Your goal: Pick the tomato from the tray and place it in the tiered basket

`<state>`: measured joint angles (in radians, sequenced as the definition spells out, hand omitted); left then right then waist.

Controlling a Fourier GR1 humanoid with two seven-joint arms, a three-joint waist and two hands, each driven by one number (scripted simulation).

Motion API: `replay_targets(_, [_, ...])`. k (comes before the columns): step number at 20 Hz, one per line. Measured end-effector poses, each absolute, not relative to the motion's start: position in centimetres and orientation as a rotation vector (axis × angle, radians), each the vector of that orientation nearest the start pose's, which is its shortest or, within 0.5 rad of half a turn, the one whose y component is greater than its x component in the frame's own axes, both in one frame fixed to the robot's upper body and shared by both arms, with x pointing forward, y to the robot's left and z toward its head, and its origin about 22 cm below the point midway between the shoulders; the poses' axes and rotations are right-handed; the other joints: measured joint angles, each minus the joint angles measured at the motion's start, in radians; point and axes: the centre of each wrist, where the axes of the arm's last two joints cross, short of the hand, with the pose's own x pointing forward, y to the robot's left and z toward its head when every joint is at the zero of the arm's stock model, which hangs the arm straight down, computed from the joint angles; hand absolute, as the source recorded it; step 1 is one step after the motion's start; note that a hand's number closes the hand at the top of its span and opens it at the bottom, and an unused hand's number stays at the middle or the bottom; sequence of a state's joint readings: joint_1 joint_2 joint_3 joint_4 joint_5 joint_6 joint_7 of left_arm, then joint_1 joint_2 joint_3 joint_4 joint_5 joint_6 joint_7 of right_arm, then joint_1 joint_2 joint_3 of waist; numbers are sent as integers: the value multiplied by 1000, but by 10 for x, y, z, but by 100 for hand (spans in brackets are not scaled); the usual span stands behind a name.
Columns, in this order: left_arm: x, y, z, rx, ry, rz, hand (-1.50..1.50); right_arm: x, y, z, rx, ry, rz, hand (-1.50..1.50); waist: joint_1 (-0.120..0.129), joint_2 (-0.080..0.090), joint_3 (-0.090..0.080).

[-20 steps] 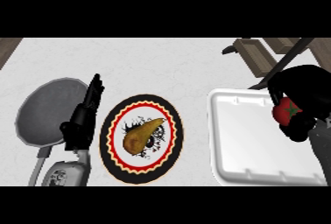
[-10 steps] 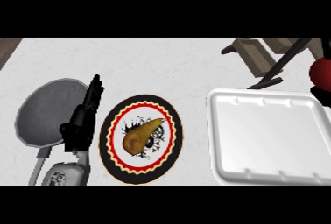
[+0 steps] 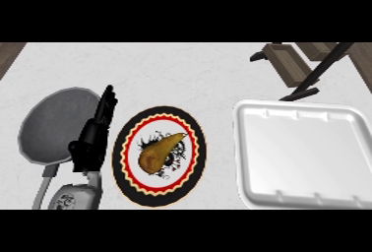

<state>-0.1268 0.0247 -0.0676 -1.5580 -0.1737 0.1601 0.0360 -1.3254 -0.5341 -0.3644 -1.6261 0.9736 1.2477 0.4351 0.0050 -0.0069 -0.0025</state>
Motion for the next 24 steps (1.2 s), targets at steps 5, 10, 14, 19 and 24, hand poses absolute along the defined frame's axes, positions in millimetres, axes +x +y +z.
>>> replay_targets(5, [274, 200, 25, 182, -1665, -117, 0, 285, -257, 488, -1163, -1362, 991, 150, 4, 3, 0])
replay_targets(10, [273, 202, 31, 182, -1668, -120, 0, 304, -250, 504, -1082, -1358, 949, 150, 10, 6, 1])
replay_targets(14, [273, 199, 29, 182, -1672, -120, 0, 323, -250, 503, -1083, -1350, 916, 150, 13, 10, 1])
replay_targets(19, [275, 195, 34, 176, -1672, -123, 0, 348, -253, 495, -1146, -1325, 907, 150, 19, 14, 1])
replay_targets(24, [277, 195, 33, 178, -1678, -124, 0, 369, -268, 484, -1197, -1313, 918, 150, 20, 16, 1])
